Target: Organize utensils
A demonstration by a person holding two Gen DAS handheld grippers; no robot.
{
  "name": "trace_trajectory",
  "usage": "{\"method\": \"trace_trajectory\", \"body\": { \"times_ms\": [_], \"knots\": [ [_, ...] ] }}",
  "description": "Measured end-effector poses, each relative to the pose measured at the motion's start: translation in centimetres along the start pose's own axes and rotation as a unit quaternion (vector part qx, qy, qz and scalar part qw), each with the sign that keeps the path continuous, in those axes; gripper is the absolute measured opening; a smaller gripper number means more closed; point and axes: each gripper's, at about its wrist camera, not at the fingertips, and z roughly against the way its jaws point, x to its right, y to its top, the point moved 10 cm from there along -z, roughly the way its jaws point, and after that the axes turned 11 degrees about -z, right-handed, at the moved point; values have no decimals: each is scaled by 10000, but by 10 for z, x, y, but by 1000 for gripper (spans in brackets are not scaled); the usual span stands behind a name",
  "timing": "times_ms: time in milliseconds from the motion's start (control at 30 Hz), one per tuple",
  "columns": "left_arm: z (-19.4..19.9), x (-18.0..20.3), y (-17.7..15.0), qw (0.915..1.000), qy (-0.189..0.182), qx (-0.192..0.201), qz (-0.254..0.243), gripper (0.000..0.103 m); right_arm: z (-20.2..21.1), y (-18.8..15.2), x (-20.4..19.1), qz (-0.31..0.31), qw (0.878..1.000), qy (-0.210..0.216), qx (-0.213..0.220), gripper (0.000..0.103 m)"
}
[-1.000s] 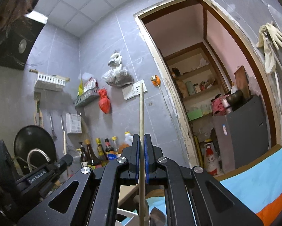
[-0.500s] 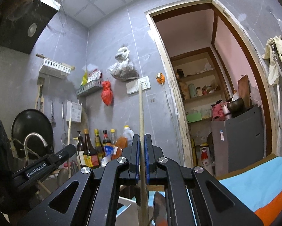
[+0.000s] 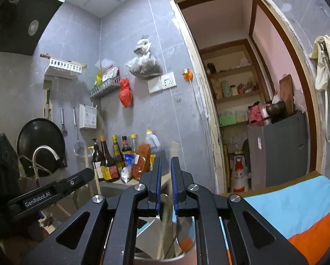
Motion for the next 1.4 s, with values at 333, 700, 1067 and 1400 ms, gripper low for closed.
{"method": "trace_trajectory", "body": {
  "times_ms": [333,700,1067,1400],
  "knots": [
    [9,13,6,9989,60,-459,12,51,17,11,9,-157,9986,-334,-384,27],
    [28,38,9,9921,352,-1201,-103,92,55,33,23,-421,9934,-686,-823,68],
    [61,82,19,9833,747,-1595,-462,96,108,56,30,-241,9858,-1074,-1271,85],
    [100,113,5,9787,1113,-1552,-751,96,180,69,43,-41,9808,-1521,-1217,103]
  ]
}}
